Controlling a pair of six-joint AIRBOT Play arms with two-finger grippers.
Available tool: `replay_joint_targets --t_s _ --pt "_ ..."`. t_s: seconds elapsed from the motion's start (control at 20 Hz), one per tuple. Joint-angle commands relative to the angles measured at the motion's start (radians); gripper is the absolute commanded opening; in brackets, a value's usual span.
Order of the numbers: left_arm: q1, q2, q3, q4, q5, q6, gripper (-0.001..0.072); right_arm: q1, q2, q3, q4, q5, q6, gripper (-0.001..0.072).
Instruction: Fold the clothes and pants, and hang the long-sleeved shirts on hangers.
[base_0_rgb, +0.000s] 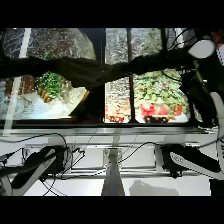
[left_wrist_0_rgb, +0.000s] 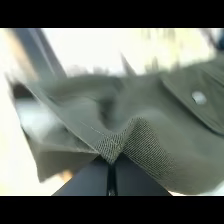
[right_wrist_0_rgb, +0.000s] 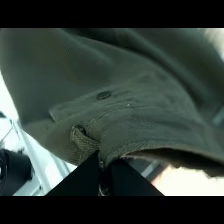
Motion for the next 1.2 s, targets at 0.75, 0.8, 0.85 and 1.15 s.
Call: replay_joint_targets --t_s 0.75,0.8,0.85,1.15 --pt "-0.055 0.357 -0.504 0.101 0.348 -0.243 0.0007 0.274 0.225 -0.402 -0.371 -0.452 0.577 0.0051" --pt "-0.087 0.317 -0.583 0.097 0.412 -0.243 0.0007 0.274 0.186 -0.464 -0.388 -0.546 0.595 0.0051" --pt "-0.126 0.274 -0.643 0.093 0.469 -0.243 0.0007 0.274 0.135 -0.513 -0.389 -0.641 0.607 0.0051" --pt "-0.287 0.135 -0.655 0.093 0.534 -0.243 0.0007 0.242 -0.048 -0.493 -0.408 -0.746 0.64 0.0051"
